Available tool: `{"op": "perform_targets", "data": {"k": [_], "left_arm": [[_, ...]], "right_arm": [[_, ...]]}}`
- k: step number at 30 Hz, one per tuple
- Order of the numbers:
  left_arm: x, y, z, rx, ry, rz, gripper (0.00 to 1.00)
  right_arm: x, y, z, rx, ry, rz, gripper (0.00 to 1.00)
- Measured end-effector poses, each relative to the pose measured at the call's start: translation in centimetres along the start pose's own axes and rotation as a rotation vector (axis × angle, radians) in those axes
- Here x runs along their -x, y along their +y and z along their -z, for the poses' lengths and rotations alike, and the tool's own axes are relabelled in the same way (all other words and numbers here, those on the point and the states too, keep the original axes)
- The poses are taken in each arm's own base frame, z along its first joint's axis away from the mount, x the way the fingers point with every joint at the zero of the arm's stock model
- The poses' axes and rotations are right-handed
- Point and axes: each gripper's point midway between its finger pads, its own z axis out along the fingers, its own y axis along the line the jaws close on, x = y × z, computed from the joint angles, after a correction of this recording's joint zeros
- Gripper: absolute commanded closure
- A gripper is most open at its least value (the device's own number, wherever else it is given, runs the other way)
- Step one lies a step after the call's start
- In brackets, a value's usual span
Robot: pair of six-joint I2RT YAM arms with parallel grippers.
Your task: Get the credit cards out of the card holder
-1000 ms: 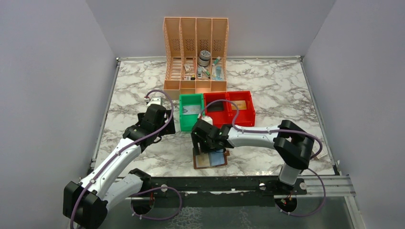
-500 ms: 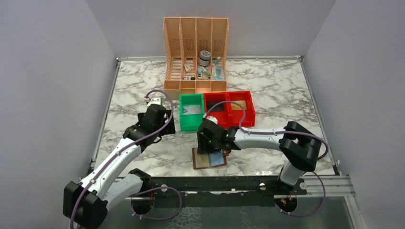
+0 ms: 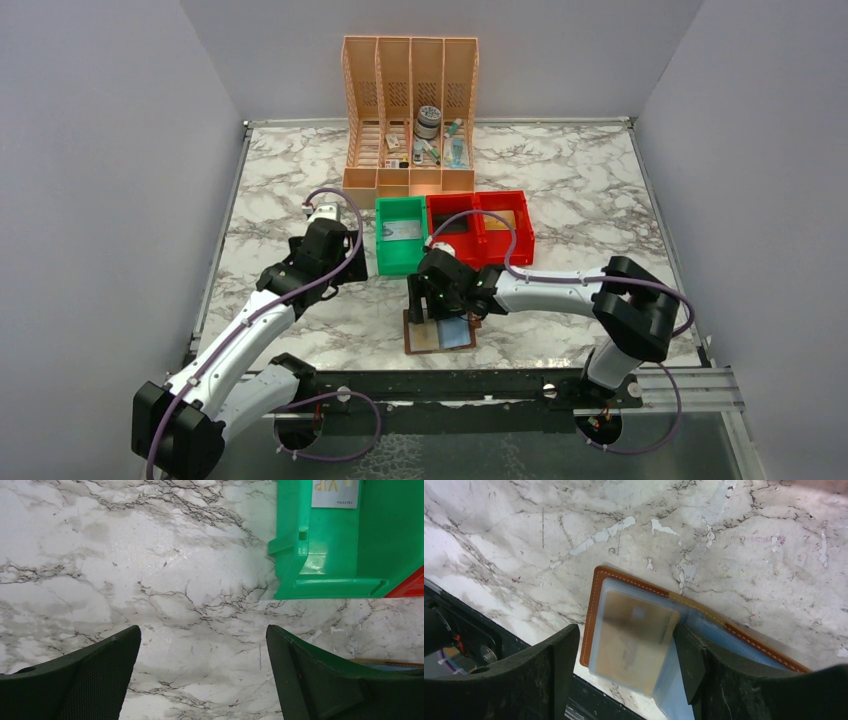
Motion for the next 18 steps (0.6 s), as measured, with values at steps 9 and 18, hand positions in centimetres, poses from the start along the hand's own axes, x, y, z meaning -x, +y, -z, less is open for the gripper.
{"op": "perform_targets", "data": {"k": [9,18], "left_arm": [[0.9,0.2,0.8,-0.003,-0.05,0.015,0.01],[0.9,0.3,0.8,0.002,-0.053,0.015,0.01]], "right_arm": [[2.0,1.6,2.0,-0.045,-0.065,0.067,0.31],[-0.7,0.2,-0.6,-0.249,0.013,0.084,0.3]]}}
